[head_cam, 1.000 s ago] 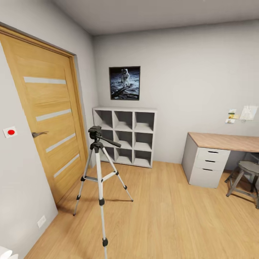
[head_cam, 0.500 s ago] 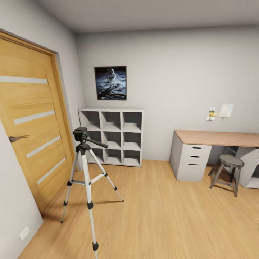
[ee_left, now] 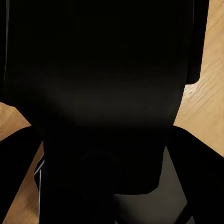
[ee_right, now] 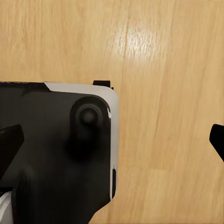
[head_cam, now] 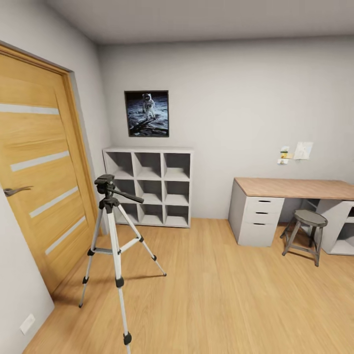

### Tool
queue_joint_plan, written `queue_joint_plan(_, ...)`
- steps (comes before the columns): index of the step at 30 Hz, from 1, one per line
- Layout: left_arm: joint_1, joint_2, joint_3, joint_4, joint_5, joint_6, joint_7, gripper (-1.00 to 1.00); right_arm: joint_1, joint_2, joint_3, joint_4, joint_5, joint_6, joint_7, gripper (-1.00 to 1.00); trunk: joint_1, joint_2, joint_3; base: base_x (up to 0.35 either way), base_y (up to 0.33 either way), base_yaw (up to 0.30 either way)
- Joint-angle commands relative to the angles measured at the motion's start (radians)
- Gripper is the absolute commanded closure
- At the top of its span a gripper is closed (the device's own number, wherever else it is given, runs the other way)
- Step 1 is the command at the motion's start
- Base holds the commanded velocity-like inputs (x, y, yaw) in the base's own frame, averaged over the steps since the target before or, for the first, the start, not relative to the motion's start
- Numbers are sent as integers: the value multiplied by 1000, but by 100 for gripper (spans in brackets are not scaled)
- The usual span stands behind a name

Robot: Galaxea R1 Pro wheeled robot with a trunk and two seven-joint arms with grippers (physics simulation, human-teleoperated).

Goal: Attach the digital camera to the camera tripod in the bedroom.

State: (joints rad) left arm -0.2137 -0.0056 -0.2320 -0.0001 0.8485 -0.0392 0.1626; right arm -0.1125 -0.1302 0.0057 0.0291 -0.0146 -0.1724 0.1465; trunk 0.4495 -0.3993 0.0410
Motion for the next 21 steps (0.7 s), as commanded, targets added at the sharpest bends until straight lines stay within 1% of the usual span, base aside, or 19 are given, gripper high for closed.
queue_joint_plan(1, 0, 0, -9, 0, 7, -2, 4, 100, -1, 0, 0, 3, -2, -6, 4, -100, 0, -1, 0, 101, 0, -5)
queue_joint_plan(7, 0, 1, -9, 0, 8, -2, 5, 100, -1, 0, 0, 3, -1, -6, 4, -100, 0, -1, 0, 231, 8, -2)
queue_joint_plan(21, 0, 1, -9, -1, 9, -2, 5, 100, -1, 0, 0, 3, 1, -6, 4, -100, 0, -1, 0, 305, 75, 0)
